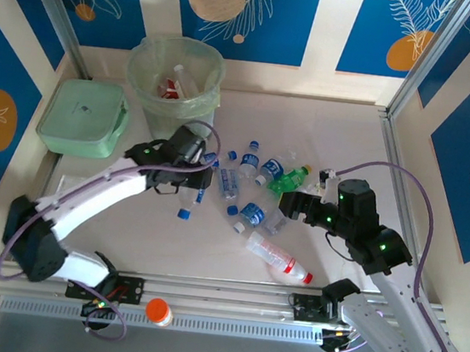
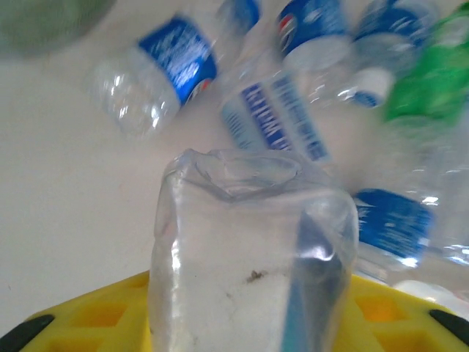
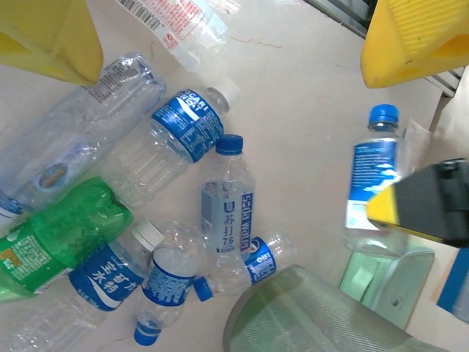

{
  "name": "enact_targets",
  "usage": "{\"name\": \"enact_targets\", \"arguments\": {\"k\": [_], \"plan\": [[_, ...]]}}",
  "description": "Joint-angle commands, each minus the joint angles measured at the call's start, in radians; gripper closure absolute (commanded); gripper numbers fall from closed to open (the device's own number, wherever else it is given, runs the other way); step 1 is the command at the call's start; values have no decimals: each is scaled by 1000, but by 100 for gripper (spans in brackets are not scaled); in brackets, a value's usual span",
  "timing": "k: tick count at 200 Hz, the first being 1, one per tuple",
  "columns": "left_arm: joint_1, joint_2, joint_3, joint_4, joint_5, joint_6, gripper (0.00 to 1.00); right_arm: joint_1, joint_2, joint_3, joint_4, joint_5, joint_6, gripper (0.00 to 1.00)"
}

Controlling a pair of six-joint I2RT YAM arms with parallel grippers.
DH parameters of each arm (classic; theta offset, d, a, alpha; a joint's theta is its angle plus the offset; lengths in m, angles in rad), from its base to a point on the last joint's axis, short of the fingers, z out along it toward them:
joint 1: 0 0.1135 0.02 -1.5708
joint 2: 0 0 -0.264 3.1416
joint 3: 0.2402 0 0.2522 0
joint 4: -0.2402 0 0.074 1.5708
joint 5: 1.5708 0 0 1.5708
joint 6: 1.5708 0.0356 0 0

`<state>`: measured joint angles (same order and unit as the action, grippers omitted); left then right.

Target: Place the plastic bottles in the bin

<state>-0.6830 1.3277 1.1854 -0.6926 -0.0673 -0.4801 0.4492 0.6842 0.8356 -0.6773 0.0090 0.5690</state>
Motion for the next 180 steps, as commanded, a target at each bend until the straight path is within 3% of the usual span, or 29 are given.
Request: {"name": "enact_targets", "arguments": {"k": [1, 25, 47, 95, 115, 152, 180], "plan": [[-1, -87, 0, 65, 83, 165, 55, 1, 4, 39, 44, -53, 1, 9], [-1, -139, 49, 96, 94, 237, 56, 6, 16, 46, 58, -58, -5, 9], [2, -120, 152, 85, 23, 275, 57, 9, 23, 44, 72, -57, -4, 9], [62, 68, 494, 90, -4, 237, 59, 11, 37, 54, 72, -47, -18, 9], [127, 151, 616, 113, 34, 176, 58, 11, 39, 73, 48, -25, -33, 9], [303, 315, 802, 163, 214, -62, 58, 8, 33, 110, 23, 12, -51, 9], [336, 461, 1008, 80, 165, -159, 59, 6, 38, 124, 16, 44, -59, 9]]}}
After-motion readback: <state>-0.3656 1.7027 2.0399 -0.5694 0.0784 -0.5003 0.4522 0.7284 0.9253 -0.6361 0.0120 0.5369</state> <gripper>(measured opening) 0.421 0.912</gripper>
